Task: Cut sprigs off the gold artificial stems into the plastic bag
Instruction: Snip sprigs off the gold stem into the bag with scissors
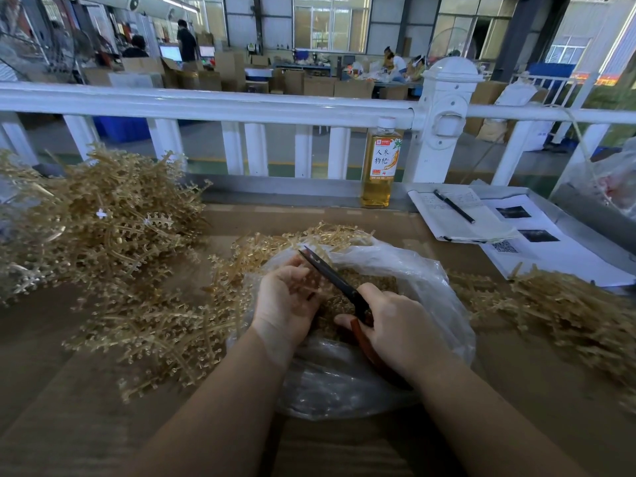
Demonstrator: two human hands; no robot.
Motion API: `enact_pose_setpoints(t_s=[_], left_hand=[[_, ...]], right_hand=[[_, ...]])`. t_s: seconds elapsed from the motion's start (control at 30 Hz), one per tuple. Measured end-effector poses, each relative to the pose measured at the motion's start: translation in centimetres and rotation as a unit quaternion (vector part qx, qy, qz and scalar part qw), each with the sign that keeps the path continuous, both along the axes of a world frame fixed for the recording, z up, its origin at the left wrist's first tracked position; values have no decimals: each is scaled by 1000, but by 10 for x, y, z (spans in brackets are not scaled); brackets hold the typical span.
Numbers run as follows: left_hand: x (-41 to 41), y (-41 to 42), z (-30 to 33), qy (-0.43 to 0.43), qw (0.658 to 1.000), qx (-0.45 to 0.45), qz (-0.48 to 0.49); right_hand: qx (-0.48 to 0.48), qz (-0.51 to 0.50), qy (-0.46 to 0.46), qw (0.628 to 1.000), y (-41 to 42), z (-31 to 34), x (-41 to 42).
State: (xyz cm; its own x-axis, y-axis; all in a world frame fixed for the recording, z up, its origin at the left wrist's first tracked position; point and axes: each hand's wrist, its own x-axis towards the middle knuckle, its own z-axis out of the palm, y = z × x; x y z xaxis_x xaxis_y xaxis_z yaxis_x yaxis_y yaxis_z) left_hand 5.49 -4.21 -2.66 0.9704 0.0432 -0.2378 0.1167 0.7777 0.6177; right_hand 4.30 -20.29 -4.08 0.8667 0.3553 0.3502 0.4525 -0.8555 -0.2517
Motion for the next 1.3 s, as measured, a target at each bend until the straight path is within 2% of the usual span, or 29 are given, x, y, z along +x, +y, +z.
enact_pose_setpoints(t_s=[0.17, 0.37, 0.67, 1.3], left_hand=[[6, -3, 5, 84, 995, 26, 37], [10, -3, 4, 115, 991, 34, 54], [11, -8, 5, 110, 989, 33, 88], [10, -8, -3, 50, 994, 22, 92]], right_hand=[[2, 8, 3, 1000, -1, 0, 0], [19, 9, 3, 1000, -3, 0, 1], [6, 4, 6, 1000, -3, 2, 0], [-27, -11, -18, 999, -1, 3, -3]])
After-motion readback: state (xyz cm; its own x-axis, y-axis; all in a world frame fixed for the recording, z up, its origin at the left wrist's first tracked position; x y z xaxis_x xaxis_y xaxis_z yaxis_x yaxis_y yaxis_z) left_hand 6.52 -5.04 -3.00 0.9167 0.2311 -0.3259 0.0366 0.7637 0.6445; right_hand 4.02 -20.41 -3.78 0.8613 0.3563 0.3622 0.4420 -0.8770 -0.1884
